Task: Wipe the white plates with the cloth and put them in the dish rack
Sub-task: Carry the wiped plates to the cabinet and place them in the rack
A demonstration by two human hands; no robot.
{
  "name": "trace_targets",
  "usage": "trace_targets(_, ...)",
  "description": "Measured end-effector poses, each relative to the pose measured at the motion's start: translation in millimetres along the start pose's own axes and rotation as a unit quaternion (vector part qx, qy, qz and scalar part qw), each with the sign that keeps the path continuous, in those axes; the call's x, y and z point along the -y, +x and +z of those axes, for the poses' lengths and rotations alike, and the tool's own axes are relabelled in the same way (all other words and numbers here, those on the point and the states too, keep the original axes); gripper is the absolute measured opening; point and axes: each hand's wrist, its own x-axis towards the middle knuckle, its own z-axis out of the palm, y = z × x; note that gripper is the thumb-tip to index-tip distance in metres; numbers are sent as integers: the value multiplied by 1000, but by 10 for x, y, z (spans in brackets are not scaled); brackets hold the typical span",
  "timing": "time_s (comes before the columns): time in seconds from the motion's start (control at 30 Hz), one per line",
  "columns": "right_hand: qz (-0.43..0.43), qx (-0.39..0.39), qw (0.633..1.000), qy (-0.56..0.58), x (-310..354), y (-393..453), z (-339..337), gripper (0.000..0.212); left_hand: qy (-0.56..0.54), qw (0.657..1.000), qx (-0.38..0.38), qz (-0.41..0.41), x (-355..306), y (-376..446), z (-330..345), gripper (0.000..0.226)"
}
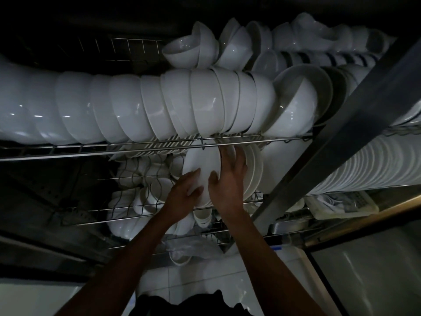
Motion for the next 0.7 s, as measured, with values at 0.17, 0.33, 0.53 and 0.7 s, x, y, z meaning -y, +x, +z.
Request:
trace_targets(0.17,-3,9,995,-96,-21,4,-18,78,24,1000,0,18,-42,-10,21,56)
trace_targets(0.33,-9,11,993,-117,-61,-14,-31,71,31,999,8,24,-41,-30,-3,56)
trace_targets(0.53,-11,20,992,-125,-66,-55,10,74,41,999,11,2,5,-17,-56,55)
trace_targets(0.7,-52,-11,987,-153,-69,-79,18,77,47,998,26,-18,66,-50,-127,56)
